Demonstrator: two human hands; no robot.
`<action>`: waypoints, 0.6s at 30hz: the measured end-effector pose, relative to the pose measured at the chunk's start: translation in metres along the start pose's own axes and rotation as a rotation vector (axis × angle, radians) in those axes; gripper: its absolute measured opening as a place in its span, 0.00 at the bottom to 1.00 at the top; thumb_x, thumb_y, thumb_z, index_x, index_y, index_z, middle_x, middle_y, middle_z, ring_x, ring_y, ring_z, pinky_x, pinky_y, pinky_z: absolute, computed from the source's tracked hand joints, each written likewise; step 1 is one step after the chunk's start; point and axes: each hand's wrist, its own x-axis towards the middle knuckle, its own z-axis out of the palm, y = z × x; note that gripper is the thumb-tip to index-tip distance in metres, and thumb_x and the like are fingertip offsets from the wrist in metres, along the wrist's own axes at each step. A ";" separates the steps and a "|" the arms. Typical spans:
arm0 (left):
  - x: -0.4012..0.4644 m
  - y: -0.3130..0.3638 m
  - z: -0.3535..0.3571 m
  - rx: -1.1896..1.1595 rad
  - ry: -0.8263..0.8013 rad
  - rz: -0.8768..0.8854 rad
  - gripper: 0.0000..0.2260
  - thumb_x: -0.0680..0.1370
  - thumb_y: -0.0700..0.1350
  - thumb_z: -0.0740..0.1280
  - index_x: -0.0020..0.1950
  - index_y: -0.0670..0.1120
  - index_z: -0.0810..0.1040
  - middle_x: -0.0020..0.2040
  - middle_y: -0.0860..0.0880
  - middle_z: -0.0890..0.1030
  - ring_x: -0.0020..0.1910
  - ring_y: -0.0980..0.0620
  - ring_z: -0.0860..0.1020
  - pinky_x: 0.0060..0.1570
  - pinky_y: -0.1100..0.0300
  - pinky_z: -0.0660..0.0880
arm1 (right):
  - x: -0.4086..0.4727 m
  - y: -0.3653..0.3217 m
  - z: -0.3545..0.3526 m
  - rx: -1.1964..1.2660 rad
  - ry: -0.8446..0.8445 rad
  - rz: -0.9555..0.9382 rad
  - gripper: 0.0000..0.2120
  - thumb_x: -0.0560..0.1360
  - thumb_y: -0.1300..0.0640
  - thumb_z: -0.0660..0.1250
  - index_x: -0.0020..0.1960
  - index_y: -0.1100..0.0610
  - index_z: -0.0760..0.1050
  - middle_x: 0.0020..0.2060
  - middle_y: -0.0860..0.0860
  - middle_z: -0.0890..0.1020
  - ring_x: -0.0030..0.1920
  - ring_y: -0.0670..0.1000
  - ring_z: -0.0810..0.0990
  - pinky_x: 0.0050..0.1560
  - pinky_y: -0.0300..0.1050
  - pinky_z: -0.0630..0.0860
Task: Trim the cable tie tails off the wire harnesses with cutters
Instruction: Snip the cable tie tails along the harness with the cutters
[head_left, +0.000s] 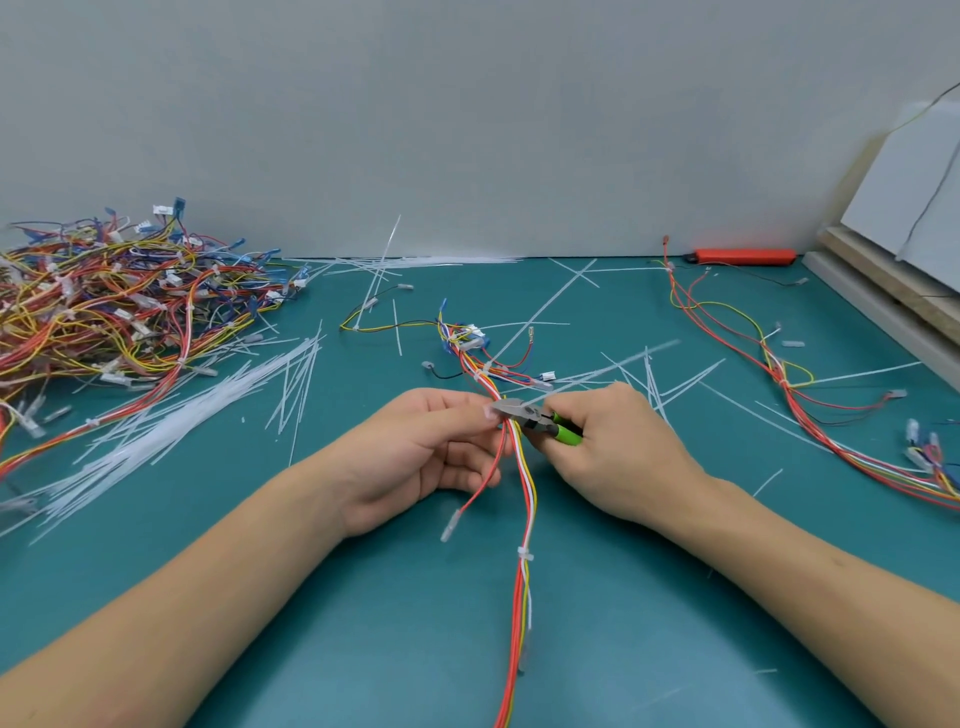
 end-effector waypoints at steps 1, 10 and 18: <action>0.000 0.000 0.000 -0.003 0.001 0.001 0.07 0.79 0.45 0.69 0.45 0.44 0.83 0.41 0.45 0.82 0.33 0.50 0.80 0.34 0.63 0.77 | 0.000 0.000 0.000 0.020 0.001 0.001 0.23 0.75 0.39 0.62 0.34 0.57 0.69 0.25 0.52 0.69 0.31 0.56 0.68 0.33 0.56 0.72; 0.001 -0.002 -0.001 -0.021 0.017 -0.013 0.07 0.78 0.45 0.71 0.50 0.44 0.85 0.46 0.42 0.83 0.34 0.51 0.82 0.35 0.62 0.79 | 0.001 0.001 0.001 0.045 0.054 -0.089 0.16 0.73 0.40 0.60 0.41 0.51 0.78 0.35 0.44 0.78 0.41 0.48 0.75 0.45 0.49 0.74; 0.002 -0.003 -0.002 -0.010 0.011 -0.007 0.06 0.81 0.43 0.68 0.50 0.44 0.85 0.43 0.43 0.83 0.34 0.51 0.81 0.36 0.62 0.79 | 0.002 -0.001 0.000 0.020 0.014 -0.071 0.19 0.73 0.38 0.59 0.42 0.53 0.78 0.36 0.46 0.79 0.41 0.50 0.75 0.44 0.52 0.74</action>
